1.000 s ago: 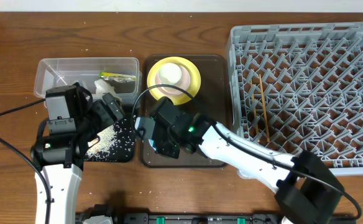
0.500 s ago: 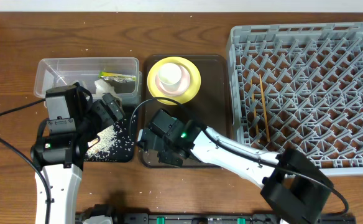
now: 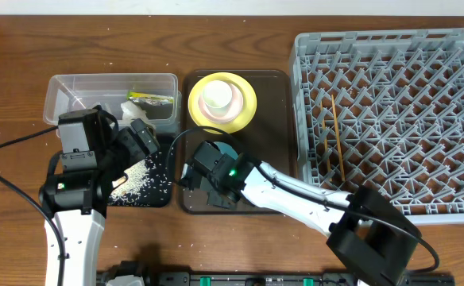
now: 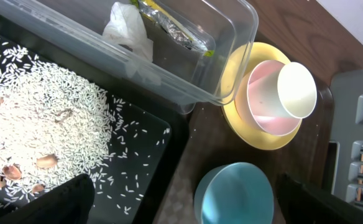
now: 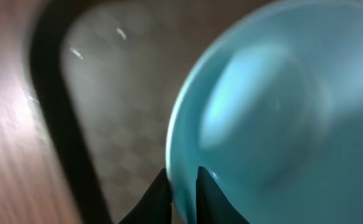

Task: Sort waste into correct bins and load items into the dishwasher rack
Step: 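Close the right gripper on the light-blue bowl rim, then lift the bowl and carry it right into the dish rack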

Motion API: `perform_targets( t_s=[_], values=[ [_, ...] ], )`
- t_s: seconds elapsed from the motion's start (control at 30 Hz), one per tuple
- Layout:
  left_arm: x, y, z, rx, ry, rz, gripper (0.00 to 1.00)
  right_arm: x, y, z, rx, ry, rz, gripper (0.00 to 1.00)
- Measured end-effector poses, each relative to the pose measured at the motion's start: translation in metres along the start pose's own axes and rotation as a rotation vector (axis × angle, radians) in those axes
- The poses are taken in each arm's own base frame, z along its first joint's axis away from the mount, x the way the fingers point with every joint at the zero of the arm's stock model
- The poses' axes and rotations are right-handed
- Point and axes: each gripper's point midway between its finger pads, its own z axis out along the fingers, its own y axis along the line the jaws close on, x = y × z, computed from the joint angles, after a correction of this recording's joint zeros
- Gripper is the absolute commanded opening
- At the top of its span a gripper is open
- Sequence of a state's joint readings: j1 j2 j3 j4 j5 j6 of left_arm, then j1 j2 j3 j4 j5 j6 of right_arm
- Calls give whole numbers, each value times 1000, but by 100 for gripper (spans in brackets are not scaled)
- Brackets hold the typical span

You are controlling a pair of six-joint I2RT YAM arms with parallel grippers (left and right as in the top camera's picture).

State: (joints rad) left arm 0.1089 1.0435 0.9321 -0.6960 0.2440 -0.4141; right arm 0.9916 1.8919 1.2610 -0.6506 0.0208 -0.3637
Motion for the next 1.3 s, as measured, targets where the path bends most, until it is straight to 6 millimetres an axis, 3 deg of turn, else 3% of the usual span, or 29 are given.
perform_targets(
  t_s=[0.17,0.33,0.53,1.03,1.17,1.3],
  values=[
    [0,0,0,0,0,0,96,18,-2,-1,24,78,10,17],
    [0,0,0,0,0,0,96,21,-4,-1,36,92,18,6],
    [0,0,0,0,0,0,96,32,-1,-2,26,137,33,2],
    [0,0,0,0,0,0,96,30,-2,-4,-16,109,172,1],
    [0,0,0,0,0,0,96,24,-11,-20,-87,37,266,1],
    [0,0,0,0,0,0,96,15,-35,-53,-145,-90,381,1]
  ],
)
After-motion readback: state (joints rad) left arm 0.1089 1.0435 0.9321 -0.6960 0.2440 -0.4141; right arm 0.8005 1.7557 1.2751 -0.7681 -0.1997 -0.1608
